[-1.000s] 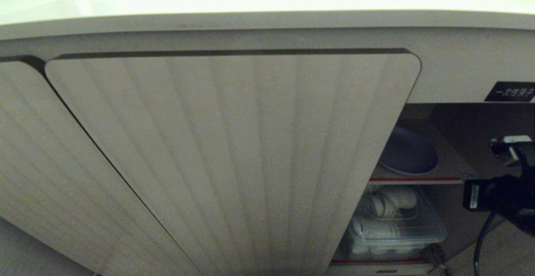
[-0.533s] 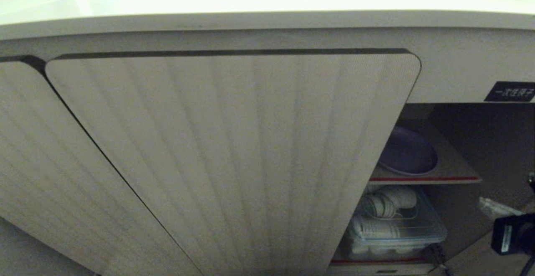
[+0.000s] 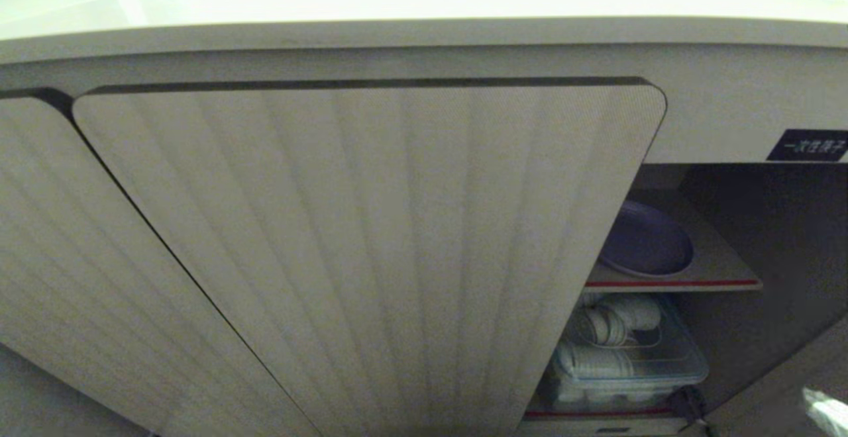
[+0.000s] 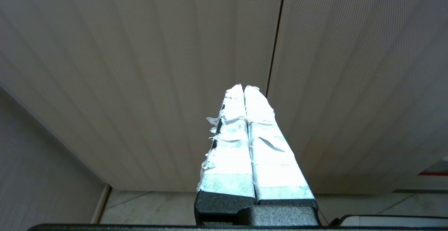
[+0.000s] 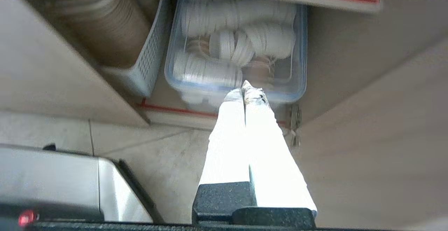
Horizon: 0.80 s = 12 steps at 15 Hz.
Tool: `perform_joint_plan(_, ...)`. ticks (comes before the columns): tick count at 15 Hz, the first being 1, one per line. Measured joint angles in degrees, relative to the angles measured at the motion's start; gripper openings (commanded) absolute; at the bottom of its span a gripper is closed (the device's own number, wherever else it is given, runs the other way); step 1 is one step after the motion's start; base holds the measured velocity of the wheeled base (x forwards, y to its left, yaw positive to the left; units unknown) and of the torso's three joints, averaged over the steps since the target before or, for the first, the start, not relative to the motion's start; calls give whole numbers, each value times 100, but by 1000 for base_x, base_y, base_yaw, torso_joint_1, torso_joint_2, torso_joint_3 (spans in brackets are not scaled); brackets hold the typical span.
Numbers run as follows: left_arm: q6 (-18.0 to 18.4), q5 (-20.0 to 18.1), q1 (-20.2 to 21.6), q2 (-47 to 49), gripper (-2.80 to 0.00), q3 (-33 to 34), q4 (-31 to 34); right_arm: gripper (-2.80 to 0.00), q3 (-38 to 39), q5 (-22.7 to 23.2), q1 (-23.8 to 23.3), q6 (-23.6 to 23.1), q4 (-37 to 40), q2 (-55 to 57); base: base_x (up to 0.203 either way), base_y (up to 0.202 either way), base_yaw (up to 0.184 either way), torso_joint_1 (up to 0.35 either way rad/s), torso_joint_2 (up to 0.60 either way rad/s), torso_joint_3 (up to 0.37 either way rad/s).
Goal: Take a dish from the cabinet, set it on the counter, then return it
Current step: Close the cabinet door
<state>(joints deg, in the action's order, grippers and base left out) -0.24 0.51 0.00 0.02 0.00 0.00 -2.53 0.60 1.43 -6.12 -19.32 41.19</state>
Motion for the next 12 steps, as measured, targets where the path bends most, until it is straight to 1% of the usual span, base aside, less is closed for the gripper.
perform_joint_plan(2, 2, 0, 0, 0, -280, 0, 0, -280, 101, -10, 74, -13, 495, -637, 0, 0, 0, 0, 0, 0)
perform_joint_plan(5, 0, -1, 0, 0, -280, 0, 0, -280, 204, -35, 306, -22, 1083, -1571, 0, 0, 0, 0, 0, 0)
perform_joint_plan(7, 1, 4, 0, 0, -280, 0, 0, -280, 231, -158, 402, -21, 1444, -2054, 0, 0, 0, 0, 0, 0)
perform_joint_plan(8, 2, 0, 0, 0, -280, 0, 0, -280, 235, -278, 428, -32, 1516, -2217, 0, 0, 0, 0, 0, 0)
perform_joint_plan(10, 0, 0, 0, 0, -280, 0, 0, -280, 246, -343, 427, -29, 1531, -2382, 0, 0, 0, 0, 0, 0)
perform_joint_plan(12, 2, 3, 0, 0, -280, 0, 0, -280, 246, -340, 225, -5, 1541, -2466, 0, 0, 0, 0, 0, 0)
